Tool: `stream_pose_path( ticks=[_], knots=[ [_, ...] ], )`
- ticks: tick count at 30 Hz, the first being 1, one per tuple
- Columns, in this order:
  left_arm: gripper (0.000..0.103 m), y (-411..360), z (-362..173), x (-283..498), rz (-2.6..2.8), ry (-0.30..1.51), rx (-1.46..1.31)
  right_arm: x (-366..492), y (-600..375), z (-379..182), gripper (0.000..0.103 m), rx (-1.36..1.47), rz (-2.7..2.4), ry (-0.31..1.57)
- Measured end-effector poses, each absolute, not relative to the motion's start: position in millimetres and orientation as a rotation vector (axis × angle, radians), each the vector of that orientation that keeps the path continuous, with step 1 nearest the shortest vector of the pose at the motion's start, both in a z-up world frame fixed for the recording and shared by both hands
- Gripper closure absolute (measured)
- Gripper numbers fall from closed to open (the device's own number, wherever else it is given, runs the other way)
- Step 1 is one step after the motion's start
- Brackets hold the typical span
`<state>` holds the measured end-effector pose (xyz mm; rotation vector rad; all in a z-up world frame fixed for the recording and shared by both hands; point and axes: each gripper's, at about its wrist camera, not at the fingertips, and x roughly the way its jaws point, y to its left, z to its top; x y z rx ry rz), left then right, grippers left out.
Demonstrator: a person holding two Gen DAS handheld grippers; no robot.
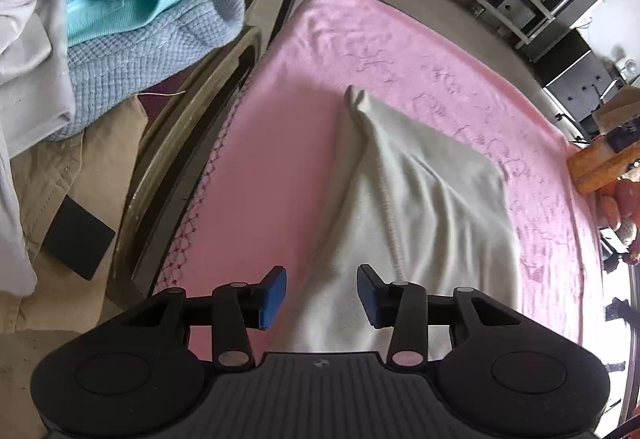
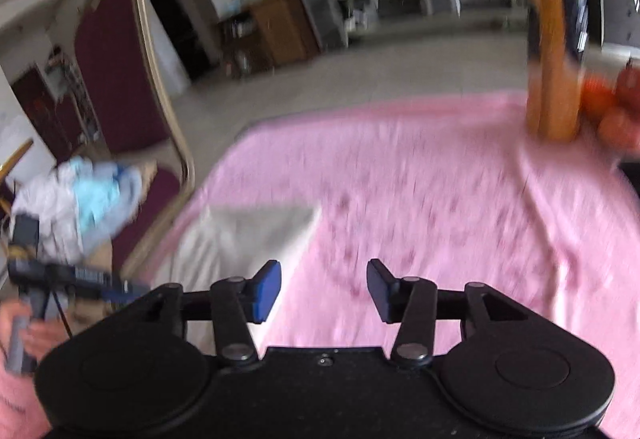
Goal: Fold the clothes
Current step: 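Grasp the folded sweatshirt edges with both grippers and lift it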
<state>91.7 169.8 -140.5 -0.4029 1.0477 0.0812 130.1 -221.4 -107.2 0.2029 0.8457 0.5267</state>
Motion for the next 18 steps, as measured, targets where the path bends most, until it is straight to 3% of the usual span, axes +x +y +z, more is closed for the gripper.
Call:
stream_pose_path(
  ticks=[10,18],
  knots=[
    [0.050,185,-156,97,0.041,1.097,-0.483,161,-191,-174,0.038,0.637,0.709,1.172],
    [0.045,187,-168,103,0.014,1.142,-0.509,173,-154,-189,0.036,0.585,0.674,1.194]
  ],
)
